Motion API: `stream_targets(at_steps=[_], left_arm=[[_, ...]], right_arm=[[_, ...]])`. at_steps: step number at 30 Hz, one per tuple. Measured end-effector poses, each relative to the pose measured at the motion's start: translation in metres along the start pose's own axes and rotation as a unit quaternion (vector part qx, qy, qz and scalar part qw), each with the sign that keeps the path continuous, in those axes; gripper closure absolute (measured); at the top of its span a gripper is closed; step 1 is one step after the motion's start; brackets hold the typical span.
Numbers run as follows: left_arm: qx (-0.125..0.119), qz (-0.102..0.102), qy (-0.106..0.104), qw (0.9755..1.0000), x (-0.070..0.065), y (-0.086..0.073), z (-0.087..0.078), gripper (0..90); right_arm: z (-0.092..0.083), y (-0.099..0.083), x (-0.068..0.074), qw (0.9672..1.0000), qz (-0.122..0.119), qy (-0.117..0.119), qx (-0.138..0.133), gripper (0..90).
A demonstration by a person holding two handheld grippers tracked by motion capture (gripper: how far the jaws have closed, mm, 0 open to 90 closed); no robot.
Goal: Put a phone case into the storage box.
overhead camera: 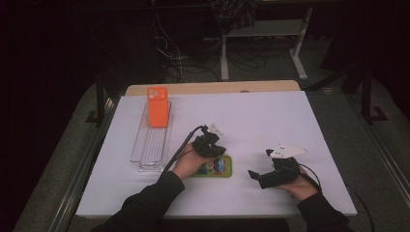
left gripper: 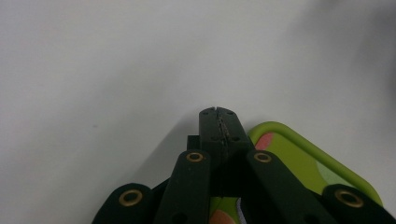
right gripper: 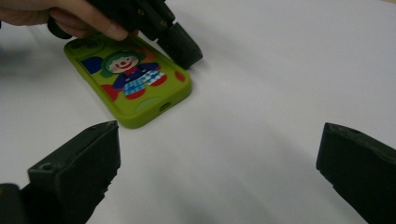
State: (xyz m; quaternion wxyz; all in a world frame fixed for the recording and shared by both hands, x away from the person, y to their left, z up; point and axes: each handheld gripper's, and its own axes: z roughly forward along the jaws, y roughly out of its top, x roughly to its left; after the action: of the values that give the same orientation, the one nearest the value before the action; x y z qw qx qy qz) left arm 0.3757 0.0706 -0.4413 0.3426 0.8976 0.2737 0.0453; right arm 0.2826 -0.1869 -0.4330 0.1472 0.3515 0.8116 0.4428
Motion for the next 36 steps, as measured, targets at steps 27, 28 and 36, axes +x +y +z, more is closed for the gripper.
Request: stream_targets(at_steps=[27,28,36], left_arm=[[-0.046,0.044,-0.04,0.9971,-0.02,-0.004,-0.059,62.7],[-0.042,0.05,-0.035,0.9973,-0.018,-0.005,-0.063,58.5],[-0.06,0.027,-0.031,0.9974,0.003,-0.017,-0.1,35.5]], right_arm=[[-0.001,0.001,0.001,1.0,0.001,0.001,-0.002,0.0],[-0.001,0.001,0.001,1.0,0.0,0.001,-0.002,0.0],[0.0,0.001,0.002,1.0,-0.003,0.0,-0.002,0.0]])
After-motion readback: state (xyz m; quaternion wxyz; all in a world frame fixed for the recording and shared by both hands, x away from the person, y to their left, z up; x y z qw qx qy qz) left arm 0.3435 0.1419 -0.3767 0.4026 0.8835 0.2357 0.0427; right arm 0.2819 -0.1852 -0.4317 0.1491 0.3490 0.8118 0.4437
